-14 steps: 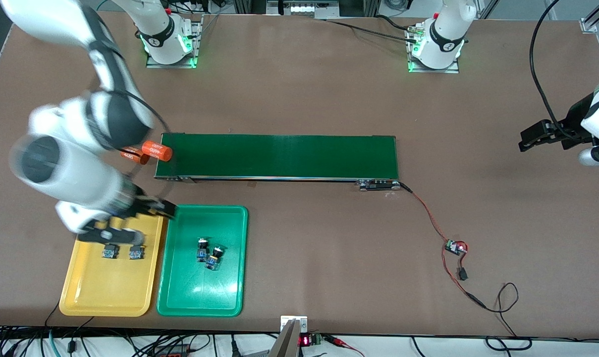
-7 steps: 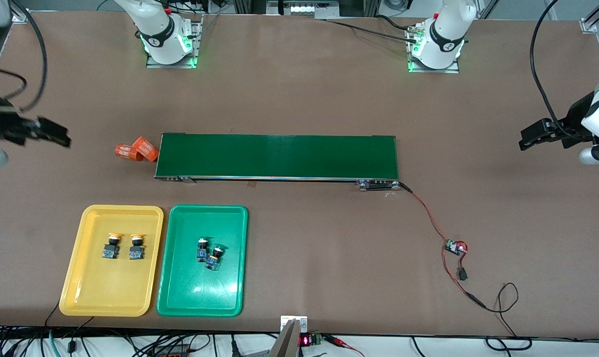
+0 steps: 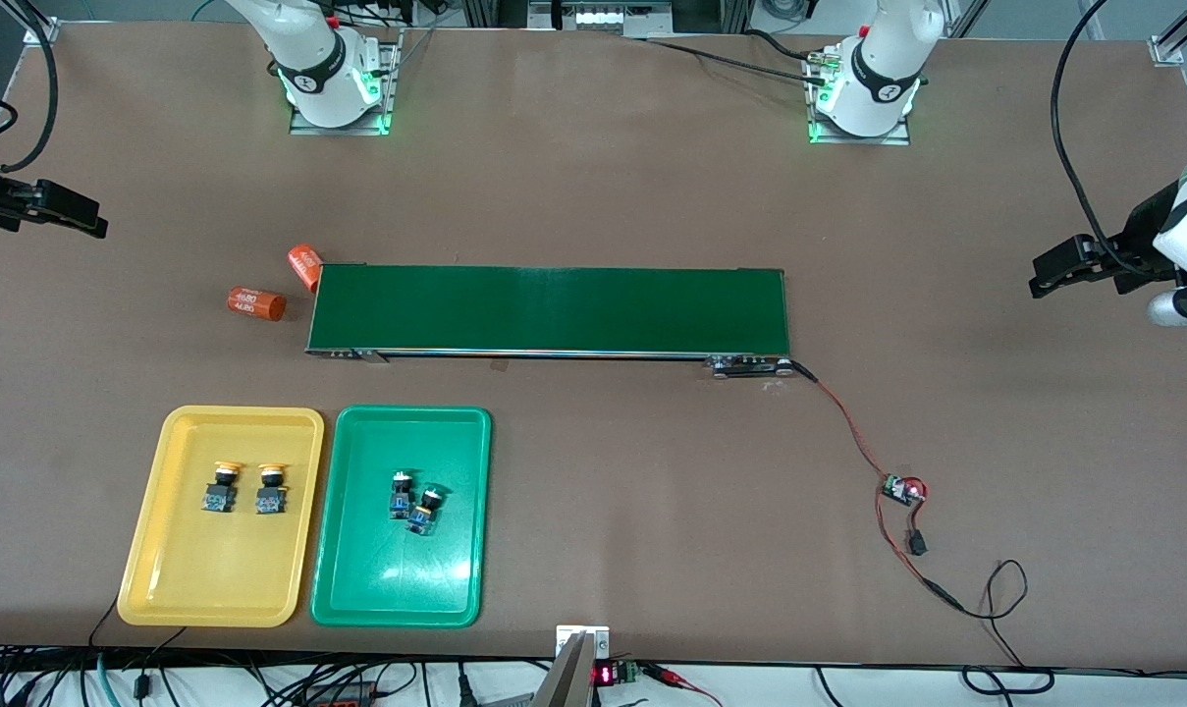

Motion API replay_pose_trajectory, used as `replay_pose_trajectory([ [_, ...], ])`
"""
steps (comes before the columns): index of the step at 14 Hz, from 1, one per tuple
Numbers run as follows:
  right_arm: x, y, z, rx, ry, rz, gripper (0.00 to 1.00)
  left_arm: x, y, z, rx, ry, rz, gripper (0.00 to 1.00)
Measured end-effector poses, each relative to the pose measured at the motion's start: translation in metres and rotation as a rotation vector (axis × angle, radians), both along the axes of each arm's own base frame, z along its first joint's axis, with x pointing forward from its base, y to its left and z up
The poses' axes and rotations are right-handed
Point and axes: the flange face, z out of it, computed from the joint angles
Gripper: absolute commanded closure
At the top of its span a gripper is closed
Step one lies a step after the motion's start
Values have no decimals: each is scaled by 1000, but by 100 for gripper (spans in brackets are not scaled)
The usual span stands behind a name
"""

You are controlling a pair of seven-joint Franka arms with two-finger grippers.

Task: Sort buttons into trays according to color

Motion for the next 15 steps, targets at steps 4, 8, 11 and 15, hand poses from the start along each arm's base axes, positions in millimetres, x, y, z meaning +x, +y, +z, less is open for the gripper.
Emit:
replay_pose_trajectory([
  [4, 0, 13, 0, 1, 3, 22, 0, 1, 0, 1, 0, -8, 0, 0],
  [8, 0, 15, 0, 8, 7, 24, 0, 2, 0, 2, 0, -20, 0, 0],
  [11, 1, 18, 0, 25, 1, 26, 0, 2, 0, 3, 0, -21, 0, 0],
  [15, 2, 18, -2, 26, -2, 26, 0, 1, 0, 4, 0, -23, 0, 0],
])
